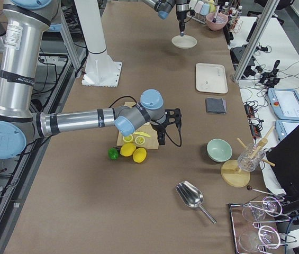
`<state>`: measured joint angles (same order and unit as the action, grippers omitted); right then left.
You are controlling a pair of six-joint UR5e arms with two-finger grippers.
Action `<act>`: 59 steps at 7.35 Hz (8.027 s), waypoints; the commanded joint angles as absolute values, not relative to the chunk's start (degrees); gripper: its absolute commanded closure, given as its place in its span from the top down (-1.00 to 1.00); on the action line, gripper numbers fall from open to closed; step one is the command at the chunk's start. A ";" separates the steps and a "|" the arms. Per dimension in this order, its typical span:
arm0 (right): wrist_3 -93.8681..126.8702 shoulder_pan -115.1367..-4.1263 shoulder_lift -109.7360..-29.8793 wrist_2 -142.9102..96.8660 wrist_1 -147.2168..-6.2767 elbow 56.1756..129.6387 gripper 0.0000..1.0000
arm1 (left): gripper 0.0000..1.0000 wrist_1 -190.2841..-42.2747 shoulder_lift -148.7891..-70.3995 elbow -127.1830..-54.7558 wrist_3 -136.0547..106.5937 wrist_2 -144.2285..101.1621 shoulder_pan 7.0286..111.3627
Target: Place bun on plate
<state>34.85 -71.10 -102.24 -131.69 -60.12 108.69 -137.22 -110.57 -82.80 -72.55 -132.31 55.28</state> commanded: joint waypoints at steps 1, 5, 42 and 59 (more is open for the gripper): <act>38.30 -70.84 -100.47 -131.66 -60.29 108.81 0.99 | -1.00 -136.59 -114.51 -86.12 -82.07 -124.94 45.58; 43.74 -66.99 -97.31 -129.21 -60.64 108.55 0.99 | -1.00 -119.88 -122.69 -89.83 -82.09 -113.05 33.77; 87.98 -22.59 -45.44 -93.34 -90.09 90.18 0.99 | 0.97 -89.38 -102.30 -86.40 11.69 -129.81 90.09; 10.89 -77.84 -83.88 -130.14 -100.20 105.21 1.00 | 0.97 -86.66 -95.36 -86.75 -1.76 -140.01 88.68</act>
<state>21.79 -72.91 -77.08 -127.14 -100.34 105.63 -86.64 -95.38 -86.76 -1.74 -139.99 88.68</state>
